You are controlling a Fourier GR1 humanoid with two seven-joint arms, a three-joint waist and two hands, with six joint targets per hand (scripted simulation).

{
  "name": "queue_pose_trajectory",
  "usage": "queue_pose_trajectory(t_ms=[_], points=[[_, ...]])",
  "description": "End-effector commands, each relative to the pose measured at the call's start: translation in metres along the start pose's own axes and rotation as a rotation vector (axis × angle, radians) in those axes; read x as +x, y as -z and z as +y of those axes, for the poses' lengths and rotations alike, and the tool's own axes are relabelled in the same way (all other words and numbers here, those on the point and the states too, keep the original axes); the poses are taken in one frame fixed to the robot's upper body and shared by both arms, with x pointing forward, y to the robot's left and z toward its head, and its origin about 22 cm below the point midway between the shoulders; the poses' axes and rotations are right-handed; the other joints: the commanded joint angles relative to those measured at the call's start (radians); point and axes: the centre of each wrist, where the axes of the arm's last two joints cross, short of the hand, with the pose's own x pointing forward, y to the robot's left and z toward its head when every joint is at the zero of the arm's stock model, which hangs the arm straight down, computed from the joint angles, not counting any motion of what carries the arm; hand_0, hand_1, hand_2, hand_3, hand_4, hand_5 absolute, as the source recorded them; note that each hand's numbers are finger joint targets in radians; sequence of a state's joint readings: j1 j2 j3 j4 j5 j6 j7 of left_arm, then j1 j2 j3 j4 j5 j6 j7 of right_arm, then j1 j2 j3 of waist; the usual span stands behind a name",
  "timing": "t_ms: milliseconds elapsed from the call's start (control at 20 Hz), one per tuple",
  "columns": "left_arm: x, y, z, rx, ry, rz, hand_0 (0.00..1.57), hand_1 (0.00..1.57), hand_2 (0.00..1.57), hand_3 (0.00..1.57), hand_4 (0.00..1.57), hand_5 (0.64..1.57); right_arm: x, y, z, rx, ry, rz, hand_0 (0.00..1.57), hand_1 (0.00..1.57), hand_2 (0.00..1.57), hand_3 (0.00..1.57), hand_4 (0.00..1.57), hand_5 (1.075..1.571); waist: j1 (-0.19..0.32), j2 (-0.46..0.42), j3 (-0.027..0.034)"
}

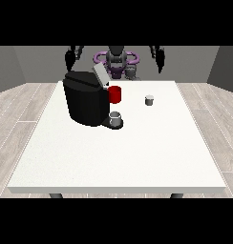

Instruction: Insert the coffee pod into the coffee machine and close the lid

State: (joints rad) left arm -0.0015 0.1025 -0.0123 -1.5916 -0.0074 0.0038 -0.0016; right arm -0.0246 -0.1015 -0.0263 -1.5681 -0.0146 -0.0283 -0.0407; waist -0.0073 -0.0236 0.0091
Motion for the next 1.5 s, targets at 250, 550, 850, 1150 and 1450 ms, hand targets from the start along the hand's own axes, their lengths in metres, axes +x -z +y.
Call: queue_pose_trajectory(t_ms=[250,550,850,1150,1450], points=[[0.000,0.002,0.007,-0.211,-0.007,-0.057,0.00,0.00,0.00,0.00,0.51,1.571,-0.031,-0.014,0.014,0.026,0.056,0.064,0.00,0.00,0.00,0.00,0.33,1.571,0.011,0.026,-0.0091],[0.007,0.032,0.046,-0.127,0.313,0.035,0.00,0.00,0.00,0.00,0.00,1.571,-0.010,-0.001,0.026,0.042,0.140,-0.079,0.00,0.00,0.00,0.00,0.35,1.571,-0.085,0.094,-0.0091],[-0.020,0.046,0.070,-0.094,0.486,0.065,0.00,0.00,0.00,0.00,0.00,1.571,0.024,0.013,0.040,0.100,0.111,-0.173,0.00,0.00,0.00,0.00,0.34,1.571,-0.147,0.176,-0.0100],[0.004,0.074,0.107,-0.070,0.633,0.094,0.00,0.00,0.00,0.00,0.00,1.571,0.014,0.019,0.030,0.128,0.114,-0.220,0.00,0.00,0.00,0.00,0.40,1.571,-0.165,0.254,-0.0093],[-0.008,0.087,0.117,-0.090,0.706,0.150,0.00,0.00,0.00,0.00,0.00,1.571,0.019,0.029,0.037,0.084,0.114,-0.241,0.00,0.00,0.00,0.00,0.49,1.571,-0.179,0.330,-0.0095]])
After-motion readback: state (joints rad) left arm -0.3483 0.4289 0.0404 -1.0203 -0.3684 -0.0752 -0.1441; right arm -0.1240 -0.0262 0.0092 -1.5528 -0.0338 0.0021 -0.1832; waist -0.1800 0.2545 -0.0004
